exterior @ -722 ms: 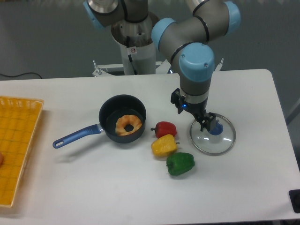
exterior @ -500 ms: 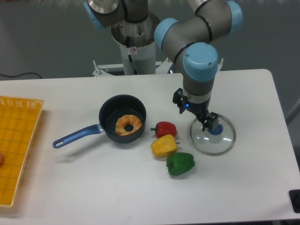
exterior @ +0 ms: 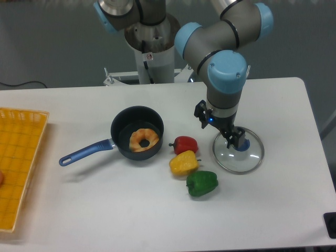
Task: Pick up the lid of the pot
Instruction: 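Raise the gripper up off the blue knob of the glass lid, then hold the open gripper above the glass lid, repositioning over the knob, then lower the open gripper down around the blue lid knob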
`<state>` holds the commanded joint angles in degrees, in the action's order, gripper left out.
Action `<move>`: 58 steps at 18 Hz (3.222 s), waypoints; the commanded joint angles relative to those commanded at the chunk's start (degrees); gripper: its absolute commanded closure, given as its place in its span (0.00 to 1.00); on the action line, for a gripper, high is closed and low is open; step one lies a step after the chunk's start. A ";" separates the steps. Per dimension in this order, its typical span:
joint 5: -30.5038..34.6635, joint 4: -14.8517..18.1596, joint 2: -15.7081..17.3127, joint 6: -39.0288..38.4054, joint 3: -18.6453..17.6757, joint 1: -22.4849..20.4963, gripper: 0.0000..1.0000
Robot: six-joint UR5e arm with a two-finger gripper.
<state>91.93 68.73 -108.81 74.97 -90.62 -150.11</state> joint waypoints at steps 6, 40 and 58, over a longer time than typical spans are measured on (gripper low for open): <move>-0.09 -3.95 0.17 3.15 -1.40 -5.01 0.00; -3.96 -11.07 -4.74 9.15 -7.64 -10.47 0.00; -4.04 -13.27 -6.94 8.70 -8.35 -10.12 0.00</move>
<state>87.89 55.46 -115.75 83.67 -98.96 -160.22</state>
